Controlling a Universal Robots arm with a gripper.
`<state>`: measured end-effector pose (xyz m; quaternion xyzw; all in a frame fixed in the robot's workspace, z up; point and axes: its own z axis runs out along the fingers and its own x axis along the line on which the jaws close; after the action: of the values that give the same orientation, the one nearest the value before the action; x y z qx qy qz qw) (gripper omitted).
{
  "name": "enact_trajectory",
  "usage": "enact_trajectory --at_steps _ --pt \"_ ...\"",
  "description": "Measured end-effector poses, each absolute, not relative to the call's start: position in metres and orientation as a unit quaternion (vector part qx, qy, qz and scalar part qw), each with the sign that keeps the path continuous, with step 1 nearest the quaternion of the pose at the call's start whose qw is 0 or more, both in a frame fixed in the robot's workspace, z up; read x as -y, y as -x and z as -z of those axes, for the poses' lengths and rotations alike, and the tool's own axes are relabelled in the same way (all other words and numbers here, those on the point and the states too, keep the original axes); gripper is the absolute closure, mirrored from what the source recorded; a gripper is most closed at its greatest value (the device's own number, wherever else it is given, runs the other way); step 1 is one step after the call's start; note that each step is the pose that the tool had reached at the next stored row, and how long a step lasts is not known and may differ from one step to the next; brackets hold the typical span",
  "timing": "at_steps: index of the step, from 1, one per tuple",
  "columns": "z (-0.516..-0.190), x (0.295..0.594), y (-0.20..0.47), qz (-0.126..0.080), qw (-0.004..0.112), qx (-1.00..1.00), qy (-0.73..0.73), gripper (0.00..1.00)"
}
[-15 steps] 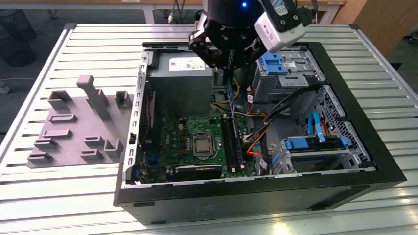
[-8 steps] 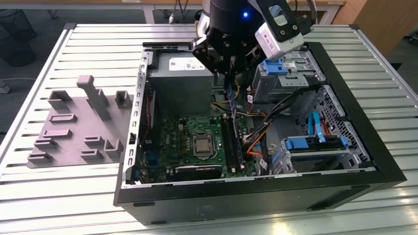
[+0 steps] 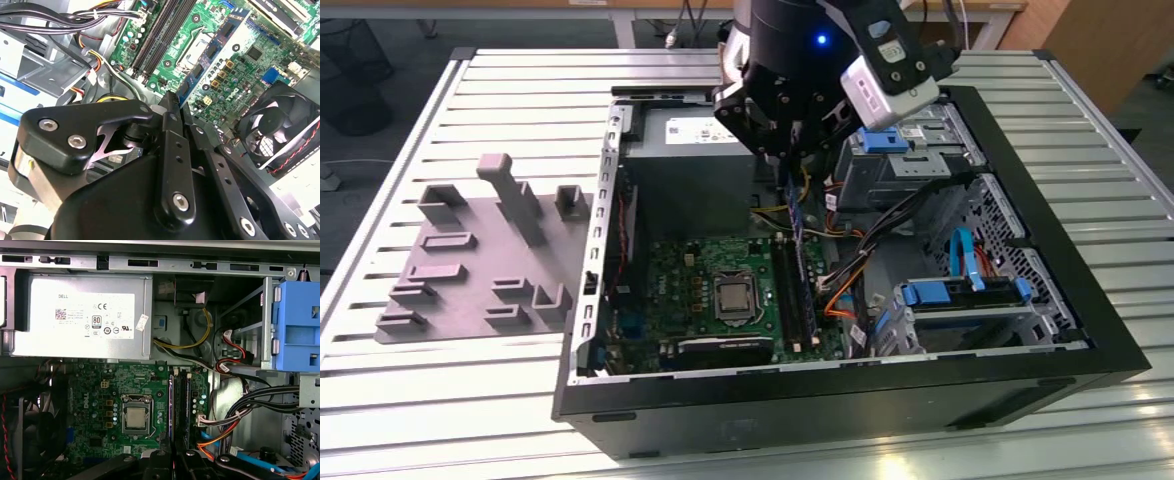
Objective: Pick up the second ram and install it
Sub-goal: 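Insert the second ram into the second slot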
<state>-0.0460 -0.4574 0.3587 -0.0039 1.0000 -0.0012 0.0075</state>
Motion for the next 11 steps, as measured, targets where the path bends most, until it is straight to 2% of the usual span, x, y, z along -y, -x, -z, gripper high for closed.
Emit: enact_trajectory --at_steps 11 --pt "-0.3584 0.4574 0.046 0.001 0.007 -1.0 0.004 0.86"
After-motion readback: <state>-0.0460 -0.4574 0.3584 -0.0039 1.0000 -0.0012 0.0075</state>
